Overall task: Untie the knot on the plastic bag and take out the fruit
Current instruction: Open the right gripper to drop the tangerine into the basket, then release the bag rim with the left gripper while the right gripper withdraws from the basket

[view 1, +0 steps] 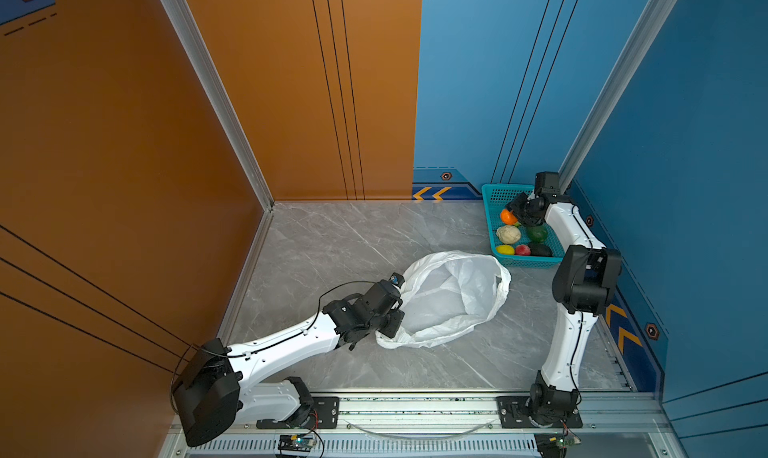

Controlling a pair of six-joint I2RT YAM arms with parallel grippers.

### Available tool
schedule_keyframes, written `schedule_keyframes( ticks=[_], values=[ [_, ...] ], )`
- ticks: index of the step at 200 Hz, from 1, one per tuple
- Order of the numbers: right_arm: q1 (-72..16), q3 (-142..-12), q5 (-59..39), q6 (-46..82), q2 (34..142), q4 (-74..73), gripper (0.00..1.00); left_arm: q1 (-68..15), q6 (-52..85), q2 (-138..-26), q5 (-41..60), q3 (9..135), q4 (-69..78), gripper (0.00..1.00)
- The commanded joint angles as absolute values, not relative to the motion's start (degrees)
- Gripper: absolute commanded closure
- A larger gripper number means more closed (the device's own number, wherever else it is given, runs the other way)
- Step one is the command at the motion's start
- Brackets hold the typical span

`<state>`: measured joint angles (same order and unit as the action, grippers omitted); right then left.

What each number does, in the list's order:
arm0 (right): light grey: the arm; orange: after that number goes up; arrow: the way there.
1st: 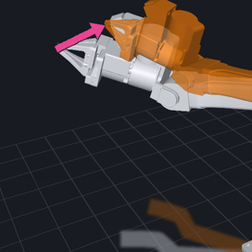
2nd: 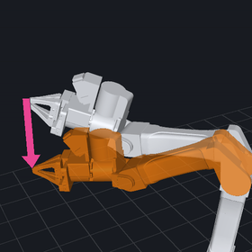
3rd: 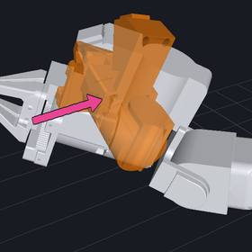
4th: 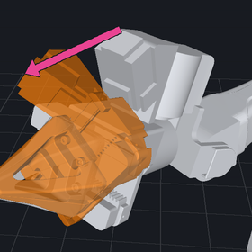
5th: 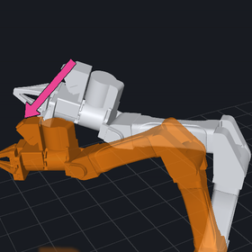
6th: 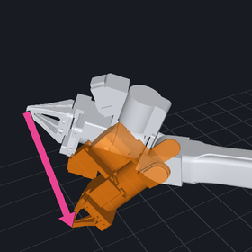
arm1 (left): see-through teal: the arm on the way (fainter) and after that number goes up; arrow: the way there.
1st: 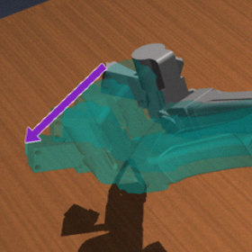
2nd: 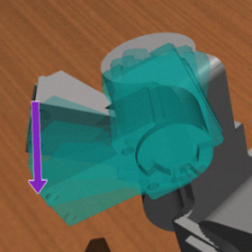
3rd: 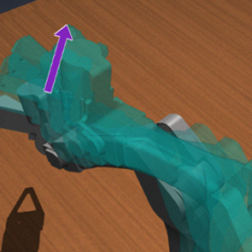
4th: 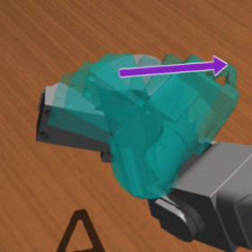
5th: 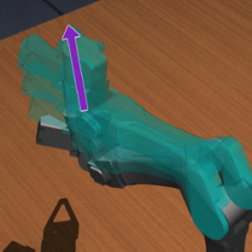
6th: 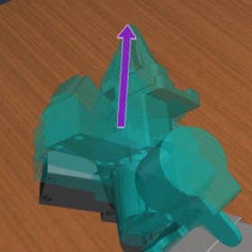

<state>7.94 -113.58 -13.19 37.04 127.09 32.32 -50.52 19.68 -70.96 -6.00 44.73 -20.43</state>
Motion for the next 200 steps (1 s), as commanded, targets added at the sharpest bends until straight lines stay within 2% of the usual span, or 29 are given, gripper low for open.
schedule_keyframes(
  ticks=[1, 14, 31, 83, 133, 200],
  values=[
    [7.86, -117.43, -10.37, 35.65, 128.4, 35.76, 0.29, -49.97, 20.64, -69.48, -6.68, 46.24, -21.01, 1.0],
    [7.5, -117.38, -9.66, 35.26, 128.0, 36.15, 0.21, -49.97, 20.91, -69.28, -6.84, 46.15, -21.09, 1.0],
    [6.97, -117.09, -8.89, 34.36, 127.15, 36.69, 0.15, -49.93, 21.05, -69.34, -6.98, 46.07, -21.11, 1.0],
    [5.57, -108.25, -9.16, 32.7, 119.3, 35.82, 0.11, -49.64, 21.27, -69.76, -8.32, 46.28, -21.36, 1.0],
    [3.02, -92.31, -10.86, 32.58, 102.56, 32.15, 0.08, -46.03, 20.5, -72.17, -9.55, 48.14, -19.64, 1.0],
    [-2.99, -70.88, -10.83, 33.71, 79.5, 31.2, 0.04, -36.9, 17.03, -81.75, -6.56, 53.18, -12.87, 1.0]
  ],
)
